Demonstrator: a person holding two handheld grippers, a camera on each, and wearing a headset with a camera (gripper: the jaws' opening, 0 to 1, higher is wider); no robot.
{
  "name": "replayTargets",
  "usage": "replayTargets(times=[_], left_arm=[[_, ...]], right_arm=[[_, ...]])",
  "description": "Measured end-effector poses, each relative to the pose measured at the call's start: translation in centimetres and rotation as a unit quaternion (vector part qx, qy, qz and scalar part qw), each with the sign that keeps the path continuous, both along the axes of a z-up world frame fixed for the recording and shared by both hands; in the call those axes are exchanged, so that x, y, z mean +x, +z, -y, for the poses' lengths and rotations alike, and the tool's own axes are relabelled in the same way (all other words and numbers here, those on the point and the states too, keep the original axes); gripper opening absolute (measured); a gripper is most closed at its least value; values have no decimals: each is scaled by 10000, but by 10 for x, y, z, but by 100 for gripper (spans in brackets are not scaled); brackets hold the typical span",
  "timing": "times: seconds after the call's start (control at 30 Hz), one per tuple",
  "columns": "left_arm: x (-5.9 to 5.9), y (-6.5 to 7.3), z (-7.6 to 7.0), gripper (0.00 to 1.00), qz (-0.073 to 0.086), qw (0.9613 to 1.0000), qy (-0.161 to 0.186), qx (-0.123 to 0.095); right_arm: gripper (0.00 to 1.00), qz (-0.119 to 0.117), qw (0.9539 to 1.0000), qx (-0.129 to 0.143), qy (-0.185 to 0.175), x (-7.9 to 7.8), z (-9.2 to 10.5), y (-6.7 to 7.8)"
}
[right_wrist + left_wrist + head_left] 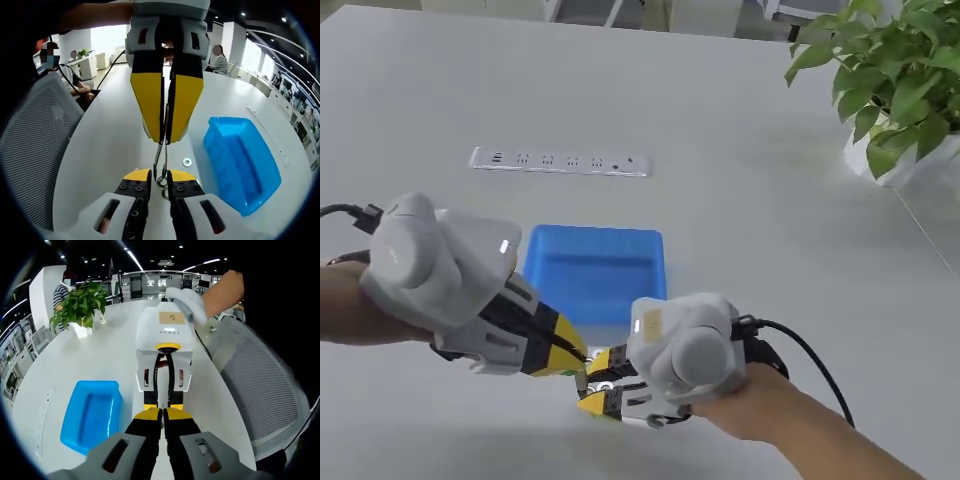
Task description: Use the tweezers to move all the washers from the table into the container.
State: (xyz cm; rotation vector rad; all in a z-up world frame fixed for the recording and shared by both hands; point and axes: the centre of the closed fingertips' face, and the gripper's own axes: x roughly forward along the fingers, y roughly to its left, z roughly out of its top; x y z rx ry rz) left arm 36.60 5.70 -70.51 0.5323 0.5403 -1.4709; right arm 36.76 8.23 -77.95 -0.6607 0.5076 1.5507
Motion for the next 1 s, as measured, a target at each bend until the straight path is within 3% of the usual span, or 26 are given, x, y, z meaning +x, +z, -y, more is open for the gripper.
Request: replayTargets(times=[0.73, 1.0], left_arm=[[-1, -1, 0, 6, 40, 10000, 23, 48], [0, -1, 1, 6, 45, 10000, -4, 50]], right_arm=[[8, -241, 9988, 93, -416, 1, 0, 0], [7, -246, 9989, 50, -394, 1, 0, 0]])
